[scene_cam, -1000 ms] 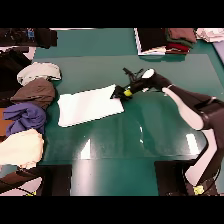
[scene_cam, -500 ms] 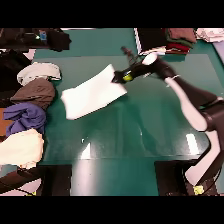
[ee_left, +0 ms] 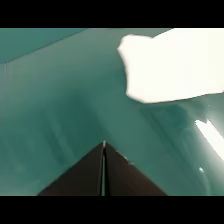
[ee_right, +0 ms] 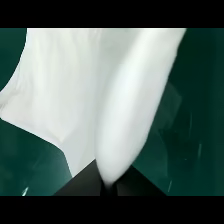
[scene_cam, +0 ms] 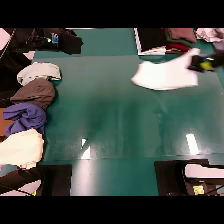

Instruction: Fold the shirts.

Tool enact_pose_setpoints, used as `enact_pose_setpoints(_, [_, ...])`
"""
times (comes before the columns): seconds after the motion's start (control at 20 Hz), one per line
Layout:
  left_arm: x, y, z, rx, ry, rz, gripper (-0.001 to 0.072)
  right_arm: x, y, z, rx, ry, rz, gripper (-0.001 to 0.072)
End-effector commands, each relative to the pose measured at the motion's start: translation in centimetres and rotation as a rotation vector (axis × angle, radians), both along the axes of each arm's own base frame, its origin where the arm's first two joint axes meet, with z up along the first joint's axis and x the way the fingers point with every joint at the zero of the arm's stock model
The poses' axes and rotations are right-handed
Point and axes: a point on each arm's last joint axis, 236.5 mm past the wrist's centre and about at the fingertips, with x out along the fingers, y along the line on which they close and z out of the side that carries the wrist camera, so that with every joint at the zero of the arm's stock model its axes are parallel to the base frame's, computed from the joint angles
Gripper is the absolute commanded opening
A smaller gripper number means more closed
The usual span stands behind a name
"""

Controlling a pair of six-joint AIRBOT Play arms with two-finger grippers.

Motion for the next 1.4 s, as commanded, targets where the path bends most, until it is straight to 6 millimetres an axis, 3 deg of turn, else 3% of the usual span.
enact_pose_setpoints(0.0, [0.2, -0.2, 0.3, -0.036, 0.008, 0.017, 0.0026, -8.1, -12.3, 0.4, -0.053, -0.010, -0.360, 0.0013])
enact_pose_setpoints(0.1, [0.3, -0.3, 0.6, -0.045, -0.003, 0.021, 0.0026, -12.6, -15.6, -0.8, -0.037, 0.018, -0.488, 0.0012])
enact_pose_setpoints(0.2, [0.4, -0.3, 0.8, -0.051, -0.012, 0.023, 0.0026, -15.8, -16.6, -2.8, -0.007, 0.061, -0.564, 0.0012])
enact_pose_setpoints(0.45, [0.5, -0.3, 0.9, -0.052, -0.014, 0.023, 0.0026, -19.8, -14.2, -7.5, 0.046, 0.179, -0.588, 0.0018])
enact_pose_setpoints(0.5, [0.5, -0.3, 0.8, -0.049, -0.016, 0.022, 0.0026, -20.2, -13.6, -8.1, 0.059, 0.197, -0.583, 0.0116])
enact_pose_setpoints(0.55, [0.5, -0.3, 0.8, -0.049, -0.016, 0.022, 0.0027, -20.6, -13.1, -8.5, 0.069, 0.218, -0.576, 0.0328])
enact_pose_setpoints(0.6, [0.5, -0.3, 0.8, -0.049, -0.015, 0.022, 0.0027, -20.9, -13.1, -8.6, 0.064, 0.234, -0.565, 0.0463])
enact_pose_setpoints(0.65, [0.5, -0.3, 0.8, -0.048, -0.015, 0.022, 0.0026, -21.7, -13.4, -8.4, 0.031, 0.267, -0.555, 0.0521])
enact_pose_setpoints(0.8, [0.6, -0.3, 1.0, -0.055, -0.022, 0.023, 0.0027, -24.1, -15.7, -5.7, -0.103, 0.354, -0.544, 0.0532])
enact_pose_setpoints(0.9, [0.5, -0.4, 1.1, -0.062, -0.022, 0.021, 0.0027, -23.1, -15.9, -3.0, -0.106, 0.309, -0.541, 0.0532])
enact_pose_setpoints(1.05, [0.4, -0.4, 0.8, -0.054, -0.011, 0.019, 0.0027, -17.1, -12.5, 1.6, -0.032, 0.130, -0.437, 0.0531])
enact_pose_setpoints(1.1, [0.4, -0.4, 0.9, -0.057, -0.015, 0.019, 0.0027, -14.9, -10.4, 2.9, -0.006, 0.079, -0.374, 0.0531])
enact_pose_setpoints(1.2, [0.5, -0.4, 1.0, -0.059, -0.020, 0.021, 0.0027, -10.5, -4.2, 5.5, 0.049, -0.007, -0.201, 0.0530])
enact_pose_setpoints(1.35, [0.6, -0.4, 1.1, -0.058, -0.024, 0.022, 0.0027, -6.8, 6.1, 7.6, 0.063, -0.064, 0.077, 0.0520])
